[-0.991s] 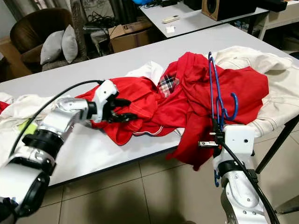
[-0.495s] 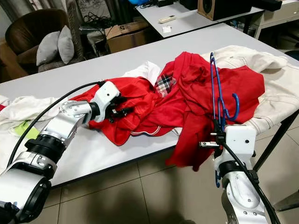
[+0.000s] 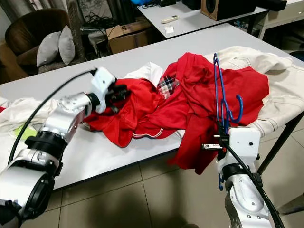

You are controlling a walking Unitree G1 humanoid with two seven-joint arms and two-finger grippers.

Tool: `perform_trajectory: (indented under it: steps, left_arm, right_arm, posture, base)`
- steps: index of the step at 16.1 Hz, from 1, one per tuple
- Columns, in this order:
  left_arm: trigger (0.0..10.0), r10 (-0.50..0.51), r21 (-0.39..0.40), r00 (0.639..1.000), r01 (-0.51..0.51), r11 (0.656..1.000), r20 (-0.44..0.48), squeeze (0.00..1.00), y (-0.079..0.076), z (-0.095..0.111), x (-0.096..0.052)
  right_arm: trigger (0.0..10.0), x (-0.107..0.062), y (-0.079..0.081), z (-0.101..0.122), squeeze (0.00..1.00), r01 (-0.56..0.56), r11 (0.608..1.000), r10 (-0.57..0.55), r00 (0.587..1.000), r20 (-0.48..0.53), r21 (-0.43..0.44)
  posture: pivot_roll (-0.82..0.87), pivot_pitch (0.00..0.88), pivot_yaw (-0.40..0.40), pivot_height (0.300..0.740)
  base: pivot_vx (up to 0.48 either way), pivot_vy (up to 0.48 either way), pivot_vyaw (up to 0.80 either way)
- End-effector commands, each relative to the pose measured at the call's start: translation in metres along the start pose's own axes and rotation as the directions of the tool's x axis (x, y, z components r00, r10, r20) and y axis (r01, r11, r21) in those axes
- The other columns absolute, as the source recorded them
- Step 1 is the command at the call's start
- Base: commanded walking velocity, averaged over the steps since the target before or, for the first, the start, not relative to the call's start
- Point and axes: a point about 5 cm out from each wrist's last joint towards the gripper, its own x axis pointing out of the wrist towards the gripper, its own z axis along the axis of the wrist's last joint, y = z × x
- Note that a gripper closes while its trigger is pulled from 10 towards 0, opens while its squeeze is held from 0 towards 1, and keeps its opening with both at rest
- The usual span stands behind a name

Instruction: Hang hanger

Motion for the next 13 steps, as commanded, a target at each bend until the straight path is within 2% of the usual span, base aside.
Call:
perform_trajectory:
  steps: [1,3,5,6,7,8,9,10,11,12,13]
  left_arm:
    - [0.0,0.040,-0.033,0.999,-0.039,0.999,0.024,0.00,0.009,0.005,-0.002]
    - [0.0,0.018,-0.033,0.999,-0.018,0.999,0.027,0.00,0.008,0.006,-0.003]
    - [0.0,0.057,-0.044,0.996,-0.054,0.998,0.071,0.00,0.014,0.013,-0.003]
    - [0.0,0.096,-0.077,0.987,-0.086,0.993,0.130,0.00,0.023,0.028,-0.005]
    - [0.0,0.098,-0.082,0.984,-0.087,0.993,0.148,0.00,0.028,0.034,-0.006]
    - [0.0,0.073,-0.056,0.988,-0.066,0.996,0.140,0.00,0.027,0.035,-0.006]
    - [0.0,0.008,0.032,0.996,-0.011,0.999,0.084,0.00,0.024,0.031,-0.007]
    - [10.0,-0.029,0.090,0.999,0.027,0.996,0.021,0.00,0.021,0.022,-0.008]
    - [10.0,-0.029,0.077,1.000,0.028,0.997,0.011,0.00,0.020,0.018,-0.009]
    - [10.0,-0.063,0.025,0.998,0.062,0.998,0.018,1.00,0.017,0.012,-0.011]
    - [10.0,-0.121,0.002,0.992,0.121,0.993,0.021,1.00,0.011,0.006,-0.014]
  right_arm:
    - [10.0,0.002,0.004,0.001,0.00,-0.011,1.000,0.011,1.000,0.002,0.012]
    - [10.0,0.002,0.004,0.001,0.00,-0.013,1.000,0.013,1.000,0.003,0.012]
    - [10.0,0.003,0.004,0.001,0.00,-0.011,1.000,0.011,1.000,0.004,0.012]
    - [10.0,0.003,0.004,0.001,0.00,-0.012,1.000,0.012,1.000,0.003,0.011]
    - [10.0,0.003,0.004,0.000,0.00,-0.013,1.000,0.013,1.000,0.002,0.010]
    - [10.0,0.003,0.004,0.000,0.00,-0.014,1.000,0.014,1.000,0.002,0.009]
    - [10.0,0.003,0.005,0.001,0.00,-0.016,1.000,0.016,1.000,0.003,0.010]
    - [10.0,0.003,0.005,0.001,0.00,-0.016,1.000,0.016,1.000,0.003,0.011]
    - [10.0,0.003,0.005,0.000,0.00,-0.015,1.000,0.015,1.000,0.003,0.011]
    - [10.0,0.001,0.006,-0.002,0.00,-0.032,0.999,0.032,0.999,-0.014,0.016]
    - [10.0,-0.001,0.007,-0.006,0.00,-0.067,0.998,0.067,0.997,-0.035,0.007]
  posture:
    - [-0.23,0.000,0.205,0.740]
    - [-0.23,0.000,0.205,0.740]
    - [-0.23,0.000,0.203,0.740]
    - [-0.23,0.000,0.203,0.740]
    - [-0.22,0.000,0.201,0.740]
    - [-0.23,0.000,0.201,0.740]
    - [-0.23,0.000,0.205,0.740]
    - [-0.23,0.000,0.208,0.740]
    - [-0.23,0.000,0.210,0.740]
    - [-0.23,0.000,0.210,0.740]
    - [-0.22,0.000,0.206,0.740]
  base:
    - [0.000,0.000,0.00]
    - [0.000,0.000,0.00]
    - [0.000,0.000,0.00]
    - [0.000,0.000,0.00]
    - [0.000,0.000,0.00]
    - [0.000,0.000,0.00]
    - [0.000,0.000,0.00]
    - [0.000,0.000,0.00]
    - [0.000,0.000,0.00]
    - [0.000,0.000,0.00]
    - [0.000,0.000,0.00]
